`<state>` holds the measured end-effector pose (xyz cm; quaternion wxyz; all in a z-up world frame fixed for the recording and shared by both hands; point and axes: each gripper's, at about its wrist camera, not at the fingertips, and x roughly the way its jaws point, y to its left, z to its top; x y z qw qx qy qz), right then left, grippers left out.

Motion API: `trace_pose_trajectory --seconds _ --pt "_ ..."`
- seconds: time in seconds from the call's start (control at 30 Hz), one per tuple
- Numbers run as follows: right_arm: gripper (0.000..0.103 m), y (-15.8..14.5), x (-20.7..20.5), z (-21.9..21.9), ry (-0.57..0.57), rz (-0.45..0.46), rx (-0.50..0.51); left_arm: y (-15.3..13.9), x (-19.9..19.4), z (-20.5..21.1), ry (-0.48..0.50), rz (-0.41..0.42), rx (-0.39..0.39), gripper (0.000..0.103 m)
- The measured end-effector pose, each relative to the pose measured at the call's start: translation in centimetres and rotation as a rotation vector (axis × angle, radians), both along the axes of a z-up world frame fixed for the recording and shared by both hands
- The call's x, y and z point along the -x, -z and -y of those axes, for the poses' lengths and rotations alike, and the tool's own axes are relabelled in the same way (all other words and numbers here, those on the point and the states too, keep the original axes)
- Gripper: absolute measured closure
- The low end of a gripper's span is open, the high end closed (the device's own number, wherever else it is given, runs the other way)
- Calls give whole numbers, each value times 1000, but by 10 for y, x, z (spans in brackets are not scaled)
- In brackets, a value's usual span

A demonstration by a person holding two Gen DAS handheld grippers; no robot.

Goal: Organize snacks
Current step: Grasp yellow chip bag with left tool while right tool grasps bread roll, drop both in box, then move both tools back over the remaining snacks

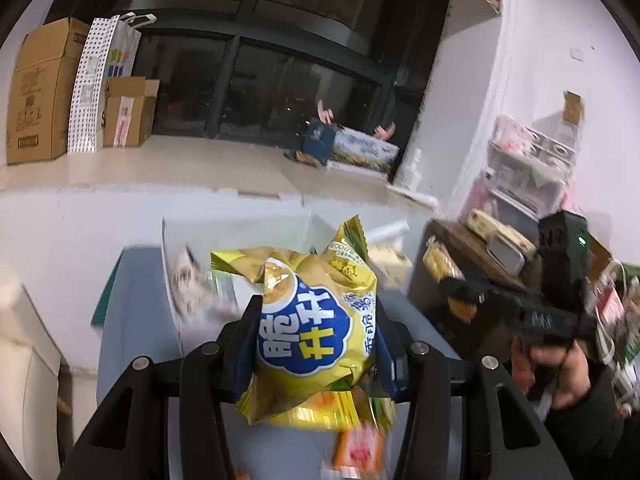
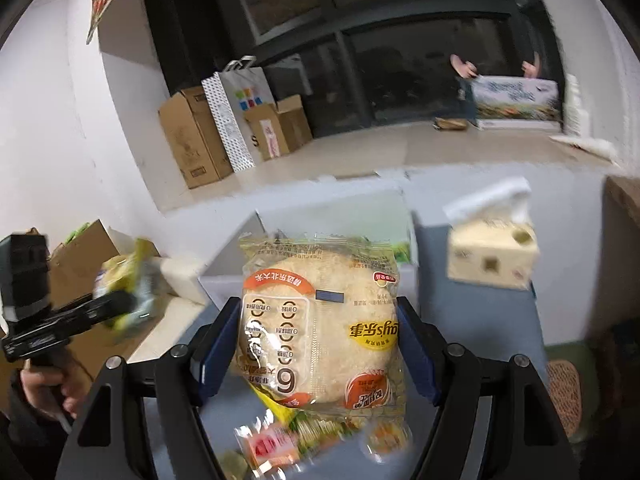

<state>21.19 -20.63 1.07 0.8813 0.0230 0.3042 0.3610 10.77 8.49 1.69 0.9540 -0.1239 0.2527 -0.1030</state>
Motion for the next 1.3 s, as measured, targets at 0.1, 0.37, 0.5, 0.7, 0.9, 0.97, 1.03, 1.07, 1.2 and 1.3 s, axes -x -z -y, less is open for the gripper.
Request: trace_pose_trajectory --seconds 0.1,0.37,0.5,0.7,0.9,0.97,1.03,1.07,1.2,1.3 --pt "25 -10 -31 -23 13 -9 10 -8 -46 -8 -33 0 -7 49" --pt "25 7 -132 -80 62 -103 133 6 -149 -23 -86 -142 -63 34" --pt "0 12 -150 -85 92 -107 159 17 -166 -35 -126 -190 -74 0" --pt "0 12 -140 -79 84 -56 128 22 -150 -46 -146 -179 -62 0" --pt "0 6 -127 -80 57 -44 109 13 -129 -41 -129 -156 -71 0" --pt "0 1 -116 -78 48 -28 108 10 -112 -39 -88 -142 -48 0" --pt "0 -6 -96 -70 32 -2 96 8 -87 -36 -58 -111 -44 0" --pt "0 -11 -81 -63 28 21 88 8 -78 -35 -50 -102 -42 0" --pt "0 -15 -25 -39 -11 92 68 11 -24 -28 -33 -75 -9 0" --pt "0 -5 16 -22 -37 118 77 18 20 -21 -36 -65 10 0"
